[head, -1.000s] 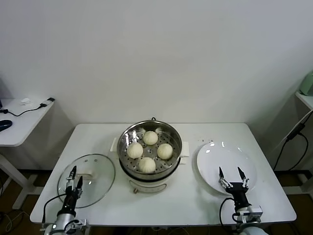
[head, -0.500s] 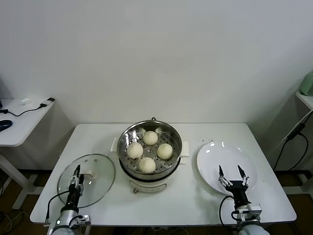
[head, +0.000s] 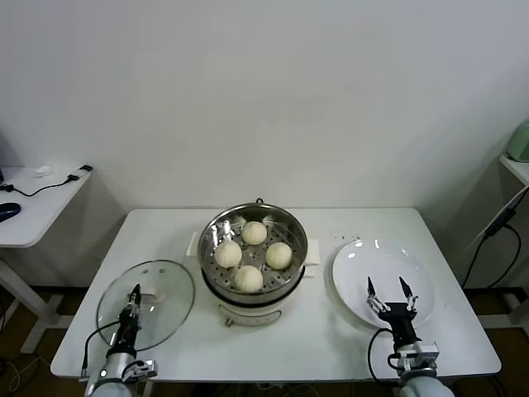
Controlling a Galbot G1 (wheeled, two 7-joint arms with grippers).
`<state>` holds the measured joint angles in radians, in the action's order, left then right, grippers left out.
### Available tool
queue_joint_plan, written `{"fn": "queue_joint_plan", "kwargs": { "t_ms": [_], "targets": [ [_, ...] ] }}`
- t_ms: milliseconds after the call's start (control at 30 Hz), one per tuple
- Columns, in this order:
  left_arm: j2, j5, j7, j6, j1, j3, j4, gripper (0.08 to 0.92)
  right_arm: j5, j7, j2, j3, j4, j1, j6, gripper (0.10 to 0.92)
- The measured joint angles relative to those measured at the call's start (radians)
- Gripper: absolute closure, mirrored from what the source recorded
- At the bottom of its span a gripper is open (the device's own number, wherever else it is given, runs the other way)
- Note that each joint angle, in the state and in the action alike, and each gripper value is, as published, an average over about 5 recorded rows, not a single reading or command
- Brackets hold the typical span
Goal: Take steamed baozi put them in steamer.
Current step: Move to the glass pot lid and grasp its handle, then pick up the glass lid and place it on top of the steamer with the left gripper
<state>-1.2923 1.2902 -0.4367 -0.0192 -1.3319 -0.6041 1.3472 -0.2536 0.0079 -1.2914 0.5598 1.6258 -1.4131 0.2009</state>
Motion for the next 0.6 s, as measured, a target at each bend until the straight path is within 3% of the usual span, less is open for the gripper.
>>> {"fn": "queue_joint_plan", "kwargs": {
  "t_ms": [100, 333, 600],
  "targets": [
    [0.000, -0.006, 0.003, 0.001, -0.003, -0.005, 0.008, 0.863, 0.000, -0.001, 0.000, 0.001, 0.001, -0.002, 0.001, 0.203],
    [0.024, -0.054, 0.038, -0.009, -0.034, -0.032, 0.094, 0.867, 0.000, -0.001, 0.007, 0.010, 0.018, -0.012, -0.002, 0.203],
    [0.113, -0.188, 0.142, -0.065, -0.082, -0.080, 0.280, 0.867, 0.016, 0.010, 0.013, 0.023, 0.036, -0.021, -0.017, 0.203]
  ]
}}
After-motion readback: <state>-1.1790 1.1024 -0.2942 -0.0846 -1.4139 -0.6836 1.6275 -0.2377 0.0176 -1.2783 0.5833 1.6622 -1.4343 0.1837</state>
